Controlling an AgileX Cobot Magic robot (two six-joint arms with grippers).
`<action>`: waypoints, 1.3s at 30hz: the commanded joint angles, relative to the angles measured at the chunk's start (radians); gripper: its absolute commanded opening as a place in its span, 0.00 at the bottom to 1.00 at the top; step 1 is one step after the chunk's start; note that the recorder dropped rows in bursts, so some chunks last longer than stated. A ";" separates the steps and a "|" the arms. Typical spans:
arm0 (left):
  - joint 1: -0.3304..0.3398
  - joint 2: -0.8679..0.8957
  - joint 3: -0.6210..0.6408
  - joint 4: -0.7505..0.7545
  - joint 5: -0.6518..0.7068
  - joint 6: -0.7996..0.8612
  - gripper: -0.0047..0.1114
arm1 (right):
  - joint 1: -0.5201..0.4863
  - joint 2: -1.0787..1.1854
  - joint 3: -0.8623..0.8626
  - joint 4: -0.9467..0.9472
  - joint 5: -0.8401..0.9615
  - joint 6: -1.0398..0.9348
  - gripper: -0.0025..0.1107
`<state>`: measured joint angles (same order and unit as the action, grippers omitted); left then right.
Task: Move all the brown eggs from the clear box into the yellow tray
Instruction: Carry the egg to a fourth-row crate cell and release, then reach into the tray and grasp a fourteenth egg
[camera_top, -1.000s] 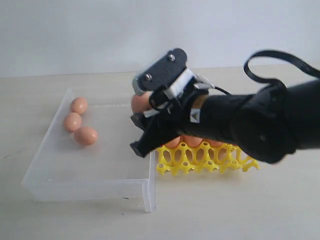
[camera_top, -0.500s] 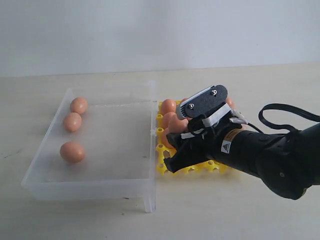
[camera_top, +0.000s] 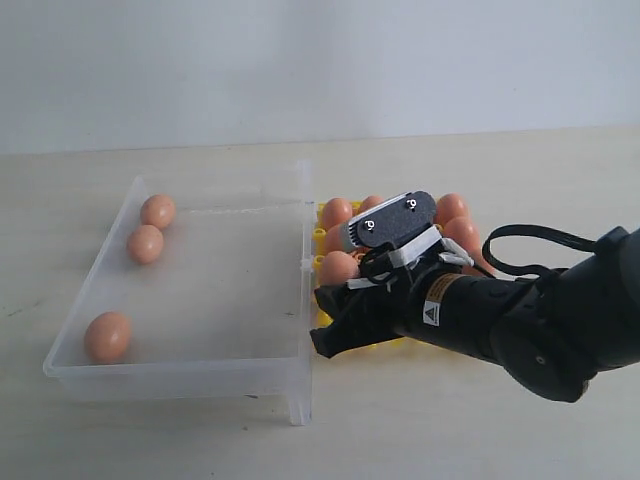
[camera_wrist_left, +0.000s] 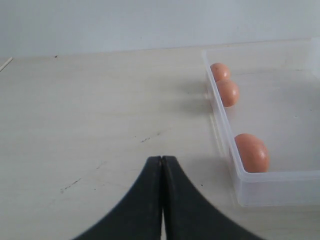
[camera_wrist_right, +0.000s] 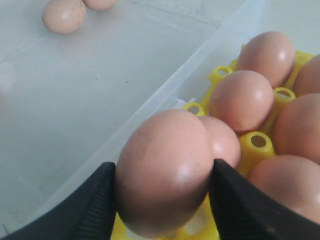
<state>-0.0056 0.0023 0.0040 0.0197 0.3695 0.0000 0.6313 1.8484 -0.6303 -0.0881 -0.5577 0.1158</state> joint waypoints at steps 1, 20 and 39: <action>-0.005 -0.002 -0.004 -0.004 -0.009 0.007 0.04 | -0.003 0.001 -0.005 -0.043 -0.013 0.043 0.25; -0.005 -0.002 -0.004 -0.004 -0.009 0.007 0.04 | 0.011 -0.174 -0.050 -0.010 0.248 0.031 0.49; -0.005 -0.002 -0.004 -0.004 -0.009 0.007 0.04 | 0.230 0.316 -1.146 0.507 1.419 0.027 0.49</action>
<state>-0.0056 0.0023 0.0040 0.0197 0.3695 0.0000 0.8595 2.0545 -1.6565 0.3116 0.7714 0.1210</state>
